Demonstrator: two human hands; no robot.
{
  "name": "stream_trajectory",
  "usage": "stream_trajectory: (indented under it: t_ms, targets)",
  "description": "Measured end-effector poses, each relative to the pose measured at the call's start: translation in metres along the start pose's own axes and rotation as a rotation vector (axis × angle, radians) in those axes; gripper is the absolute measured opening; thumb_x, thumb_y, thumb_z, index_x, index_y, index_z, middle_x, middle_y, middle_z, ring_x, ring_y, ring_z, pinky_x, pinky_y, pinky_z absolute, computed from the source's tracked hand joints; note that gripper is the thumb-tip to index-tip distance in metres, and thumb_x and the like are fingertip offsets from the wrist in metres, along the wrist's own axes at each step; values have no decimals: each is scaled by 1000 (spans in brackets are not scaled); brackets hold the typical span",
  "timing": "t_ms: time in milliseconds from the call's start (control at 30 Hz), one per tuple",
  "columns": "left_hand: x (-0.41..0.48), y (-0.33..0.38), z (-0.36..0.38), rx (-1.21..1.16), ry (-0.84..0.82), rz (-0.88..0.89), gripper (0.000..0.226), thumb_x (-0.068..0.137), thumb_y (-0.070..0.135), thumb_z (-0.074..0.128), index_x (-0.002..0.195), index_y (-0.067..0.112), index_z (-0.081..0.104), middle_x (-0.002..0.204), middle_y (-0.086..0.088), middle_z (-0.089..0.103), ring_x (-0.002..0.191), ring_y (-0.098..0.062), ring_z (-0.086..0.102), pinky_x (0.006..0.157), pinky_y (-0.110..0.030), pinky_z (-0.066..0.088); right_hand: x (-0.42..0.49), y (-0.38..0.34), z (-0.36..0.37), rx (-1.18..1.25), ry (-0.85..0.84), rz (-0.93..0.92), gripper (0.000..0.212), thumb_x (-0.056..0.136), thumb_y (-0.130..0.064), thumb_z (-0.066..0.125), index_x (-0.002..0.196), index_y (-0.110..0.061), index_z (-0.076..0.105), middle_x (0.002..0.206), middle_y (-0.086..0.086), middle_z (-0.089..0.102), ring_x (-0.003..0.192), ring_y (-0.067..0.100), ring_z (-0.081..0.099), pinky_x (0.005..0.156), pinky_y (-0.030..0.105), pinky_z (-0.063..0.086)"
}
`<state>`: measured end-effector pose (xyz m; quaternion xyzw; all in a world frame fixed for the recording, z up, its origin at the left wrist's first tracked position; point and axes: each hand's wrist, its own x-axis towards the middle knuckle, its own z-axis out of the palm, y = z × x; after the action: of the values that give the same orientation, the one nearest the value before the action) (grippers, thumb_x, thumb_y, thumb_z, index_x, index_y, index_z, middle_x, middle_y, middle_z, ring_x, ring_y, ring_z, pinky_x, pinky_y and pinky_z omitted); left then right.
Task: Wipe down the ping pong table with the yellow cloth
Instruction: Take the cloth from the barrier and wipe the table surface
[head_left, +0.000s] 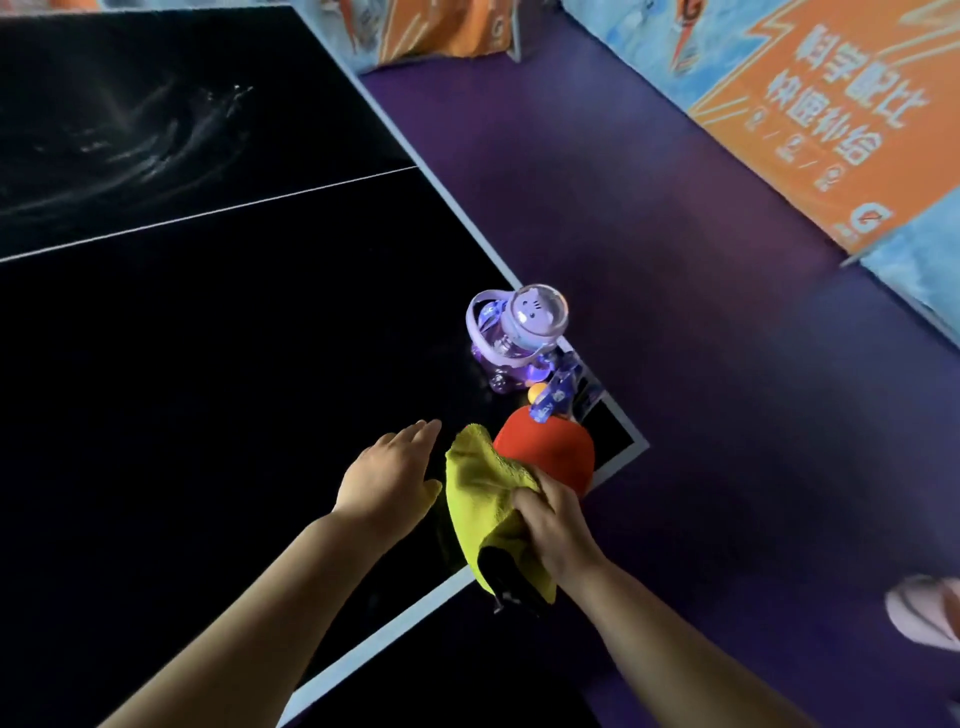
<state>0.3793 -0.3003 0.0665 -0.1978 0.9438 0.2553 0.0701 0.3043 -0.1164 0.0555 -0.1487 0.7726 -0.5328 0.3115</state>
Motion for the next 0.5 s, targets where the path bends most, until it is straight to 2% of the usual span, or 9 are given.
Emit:
stream_trajectory:
  t_ms: [100, 167, 233, 300, 367, 433, 500]
  targets:
    - [30, 36, -3, -7, -30, 149, 81, 86, 27, 60, 150, 29, 11, 156, 8, 20, 141, -12, 23, 110, -25, 26, -2, -13, -41, 58, 13, 24, 25, 79, -16, 47, 73, -28, 68, 64, 0, 57, 65, 15, 52, 59, 32, 43]
    - [52, 67, 0, 24, -33, 252, 82, 86, 23, 61, 150, 32, 11, 156, 10, 19, 140, -13, 24, 109, -26, 29, 1, -19, -73, 76, 34, 69, 27, 77, -19, 48, 82, -30, 72, 71, 9, 64, 72, 18, 58, 65, 34, 46]
    - [73, 102, 6, 65, -47, 346, 82, 86, 19, 60, 149, 35, 10, 156, 9, 20, 140, -16, 25, 108, -29, 30, 8, -19, -106, 57, 56, 56, 29, 77, -19, 47, 87, -33, 72, 74, 0, 67, 73, 13, 60, 66, 33, 48]
    - [94, 139, 14, 89, -64, 410, 83, 86, 17, 60, 149, 35, 10, 156, 5, 18, 140, -19, 24, 107, -32, 30, 18, -14, -142, 12, 86, 20, 29, 78, -20, 46, 87, -34, 70, 70, -8, 63, 68, 9, 55, 64, 33, 43]
    - [116, 179, 22, 121, -45, 467, 82, 85, 16, 61, 149, 34, 13, 157, 4, 14, 140, -21, 22, 106, -34, 30, 28, -7, -181, -15, 76, 7, 33, 81, -22, 46, 103, -25, 70, 81, -4, 67, 75, 15, 60, 69, 37, 47]
    - [140, 219, 36, 129, -1, 536, 76, 83, 19, 64, 147, 32, 25, 156, 5, 19, 138, -20, 27, 105, -37, 33, 37, 1, -224, -36, 49, -4, 41, 83, -22, 46, 118, -19, 65, 96, 0, 71, 91, 16, 65, 81, 36, 52]
    - [166, 259, 54, 71, 17, 589, 59, 81, 22, 67, 137, 27, 47, 149, 6, 36, 134, -17, 33, 103, -40, 37, 45, 10, -271, -44, 26, -6, 40, 83, -23, 46, 118, -22, 64, 98, 5, 71, 91, 17, 65, 80, 31, 51]
